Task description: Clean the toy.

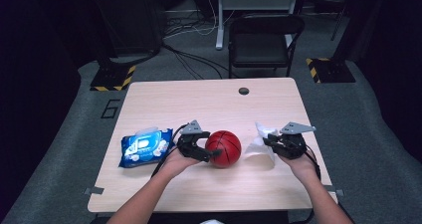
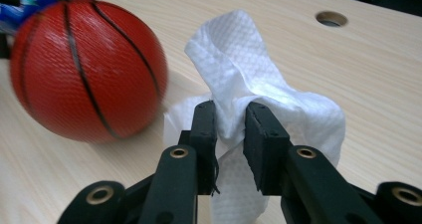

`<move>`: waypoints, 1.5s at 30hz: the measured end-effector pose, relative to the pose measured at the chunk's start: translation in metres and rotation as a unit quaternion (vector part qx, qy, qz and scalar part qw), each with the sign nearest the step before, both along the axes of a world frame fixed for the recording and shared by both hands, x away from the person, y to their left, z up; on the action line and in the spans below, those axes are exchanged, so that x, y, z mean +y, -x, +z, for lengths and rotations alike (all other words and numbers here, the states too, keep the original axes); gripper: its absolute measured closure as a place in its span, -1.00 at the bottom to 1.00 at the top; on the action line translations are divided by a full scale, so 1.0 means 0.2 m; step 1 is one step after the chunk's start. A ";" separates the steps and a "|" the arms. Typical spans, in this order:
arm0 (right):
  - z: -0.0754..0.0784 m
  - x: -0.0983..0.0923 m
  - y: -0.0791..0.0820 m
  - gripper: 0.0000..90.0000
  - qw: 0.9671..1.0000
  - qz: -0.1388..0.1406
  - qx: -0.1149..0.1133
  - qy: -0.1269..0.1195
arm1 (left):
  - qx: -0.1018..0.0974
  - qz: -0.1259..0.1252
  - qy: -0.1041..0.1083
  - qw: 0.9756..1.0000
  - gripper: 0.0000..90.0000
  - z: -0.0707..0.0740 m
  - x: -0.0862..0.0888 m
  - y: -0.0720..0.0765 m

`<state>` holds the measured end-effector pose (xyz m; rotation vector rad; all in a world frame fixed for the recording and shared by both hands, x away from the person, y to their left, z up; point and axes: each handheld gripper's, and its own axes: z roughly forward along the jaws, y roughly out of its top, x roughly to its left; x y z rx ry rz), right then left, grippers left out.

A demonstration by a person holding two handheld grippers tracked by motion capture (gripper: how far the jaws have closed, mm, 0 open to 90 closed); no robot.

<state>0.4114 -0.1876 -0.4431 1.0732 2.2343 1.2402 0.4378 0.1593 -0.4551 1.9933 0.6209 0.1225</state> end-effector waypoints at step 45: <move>-0.25 0.41 -0.04 -0.69 0.980 0.189 0.060 0.026 | 0.015 -0.012 -0.002 1.000 -0.82 -0.01 0.03 -0.01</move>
